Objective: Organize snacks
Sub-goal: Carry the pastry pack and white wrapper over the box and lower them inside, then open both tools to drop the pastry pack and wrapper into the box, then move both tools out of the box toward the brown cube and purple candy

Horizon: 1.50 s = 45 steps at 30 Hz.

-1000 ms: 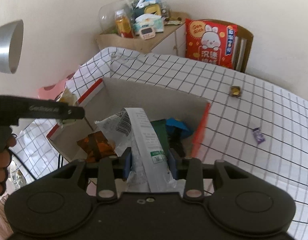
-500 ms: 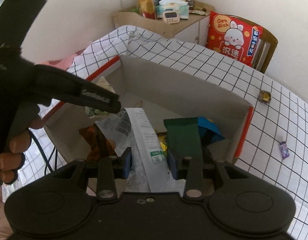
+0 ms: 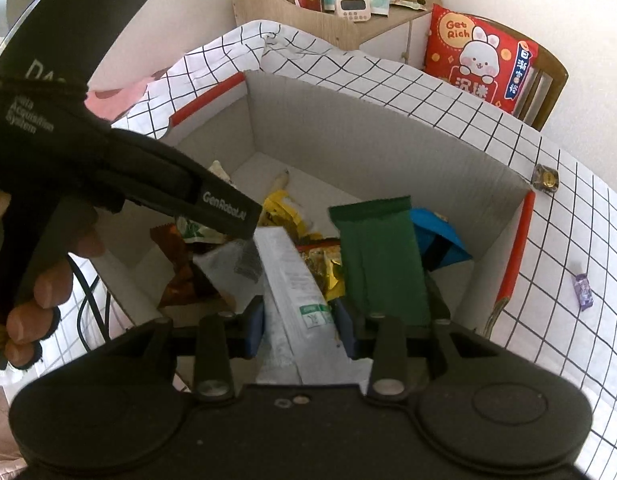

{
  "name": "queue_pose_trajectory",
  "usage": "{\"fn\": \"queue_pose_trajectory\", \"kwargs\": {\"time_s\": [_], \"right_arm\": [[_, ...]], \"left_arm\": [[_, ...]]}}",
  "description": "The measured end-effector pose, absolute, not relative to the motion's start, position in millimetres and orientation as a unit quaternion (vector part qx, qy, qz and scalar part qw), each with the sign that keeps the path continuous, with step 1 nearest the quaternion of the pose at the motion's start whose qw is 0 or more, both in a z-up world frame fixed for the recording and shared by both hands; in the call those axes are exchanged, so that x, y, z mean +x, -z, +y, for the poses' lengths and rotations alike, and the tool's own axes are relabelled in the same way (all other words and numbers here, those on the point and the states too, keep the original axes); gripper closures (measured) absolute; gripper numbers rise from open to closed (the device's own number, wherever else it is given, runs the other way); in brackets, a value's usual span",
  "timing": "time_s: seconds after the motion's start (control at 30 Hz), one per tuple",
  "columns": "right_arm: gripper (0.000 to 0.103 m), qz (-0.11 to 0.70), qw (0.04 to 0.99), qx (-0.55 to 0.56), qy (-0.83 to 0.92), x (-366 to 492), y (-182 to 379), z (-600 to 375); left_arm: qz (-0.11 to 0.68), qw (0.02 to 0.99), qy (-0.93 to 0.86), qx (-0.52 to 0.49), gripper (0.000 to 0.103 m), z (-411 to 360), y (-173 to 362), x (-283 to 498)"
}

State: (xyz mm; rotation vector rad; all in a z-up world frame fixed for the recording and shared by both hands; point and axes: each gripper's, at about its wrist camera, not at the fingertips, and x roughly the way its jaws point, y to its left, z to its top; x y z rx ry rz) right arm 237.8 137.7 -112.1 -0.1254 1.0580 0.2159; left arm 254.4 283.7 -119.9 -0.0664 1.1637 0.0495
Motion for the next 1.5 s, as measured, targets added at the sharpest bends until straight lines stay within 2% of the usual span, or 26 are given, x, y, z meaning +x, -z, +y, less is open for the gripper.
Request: {"fn": "queue_pose_trajectory", "kwargs": {"time_s": [0.17, 0.37, 0.53, 0.63, 0.77, 1.03, 1.13, 1.27, 1.33, 1.5], "right_arm": [[0.063, 0.505, 0.855, -0.052, -0.103, 238, 110, 135], [0.055, 0.499, 0.859, -0.046, -0.107, 233, 102, 134], [0.045, 0.493, 0.862, -0.039, -0.111, 226, 93, 131], [0.038, 0.487, 0.865, -0.034, -0.112, 221, 86, 128], [0.035, 0.482, 0.869, -0.025, -0.113, 215, 79, 126], [0.019, 0.458, 0.882, -0.012, -0.113, 199, 55, 116], [0.017, 0.449, 0.887, -0.006, -0.112, 193, 46, 109], [0.016, 0.44, 0.891, 0.003, -0.113, 184, 33, 99], [0.009, 0.433, 0.894, 0.008, -0.115, 179, 27, 93], [0.007, 0.418, 0.9, 0.02, -0.121, 167, 12, 80]], "left_arm": [[0.54, 0.841, -0.029, -0.035, 0.05, 285, 117, 250], [0.528, 0.848, -0.025, -0.046, 0.05, 286, 109, 238], [0.514, 0.856, -0.016, -0.049, 0.049, 284, 100, 225], [0.495, 0.867, -0.014, -0.047, 0.041, 283, 93, 216], [0.48, 0.875, -0.006, -0.056, 0.04, 282, 82, 207], [0.462, 0.885, 0.007, -0.059, 0.039, 282, 65, 192], [0.452, 0.89, 0.016, -0.062, 0.039, 277, 57, 183], [0.436, 0.897, 0.026, -0.063, 0.033, 269, 45, 173], [0.425, 0.903, 0.031, -0.06, 0.033, 263, 38, 166], [0.404, 0.911, 0.044, -0.063, 0.031, 245, 22, 153]]}}
